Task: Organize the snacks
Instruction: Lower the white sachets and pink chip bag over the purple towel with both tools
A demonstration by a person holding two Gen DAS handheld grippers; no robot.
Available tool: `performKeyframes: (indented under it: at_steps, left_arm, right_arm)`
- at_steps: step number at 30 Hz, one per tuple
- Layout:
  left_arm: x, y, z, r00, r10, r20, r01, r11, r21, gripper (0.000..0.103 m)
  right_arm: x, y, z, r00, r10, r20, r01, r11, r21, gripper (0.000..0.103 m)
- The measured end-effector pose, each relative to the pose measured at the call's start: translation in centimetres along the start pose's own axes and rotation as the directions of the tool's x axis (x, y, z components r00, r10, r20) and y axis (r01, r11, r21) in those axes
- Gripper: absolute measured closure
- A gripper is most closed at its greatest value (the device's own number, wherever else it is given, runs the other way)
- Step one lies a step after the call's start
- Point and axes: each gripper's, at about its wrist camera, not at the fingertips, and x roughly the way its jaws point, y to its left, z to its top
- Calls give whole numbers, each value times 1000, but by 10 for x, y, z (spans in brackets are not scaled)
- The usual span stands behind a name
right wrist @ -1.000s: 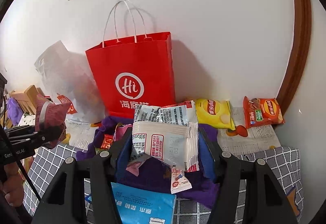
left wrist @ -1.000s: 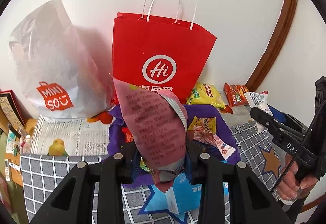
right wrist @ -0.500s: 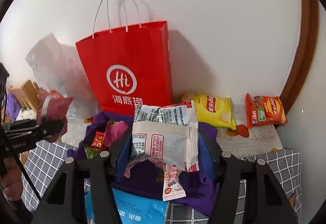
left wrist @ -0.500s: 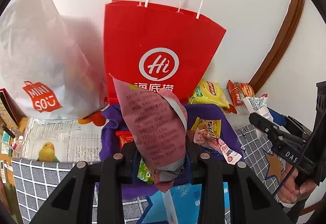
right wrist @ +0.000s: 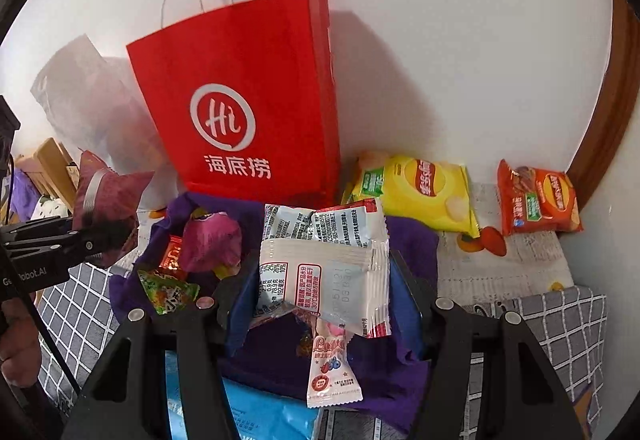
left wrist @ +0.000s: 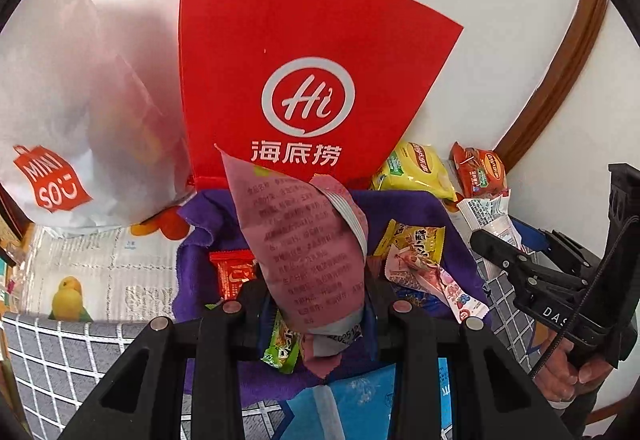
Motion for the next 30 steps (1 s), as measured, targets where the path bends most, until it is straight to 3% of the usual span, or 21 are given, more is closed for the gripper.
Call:
performKeyframes:
  at_steps: [30]
  left_arm:
    - [33, -5, -8, 997, -13, -79, 15, 999, 29, 70]
  right_arm:
    - [36, 11, -15, 997, 30, -72, -34, 998, -50, 43]
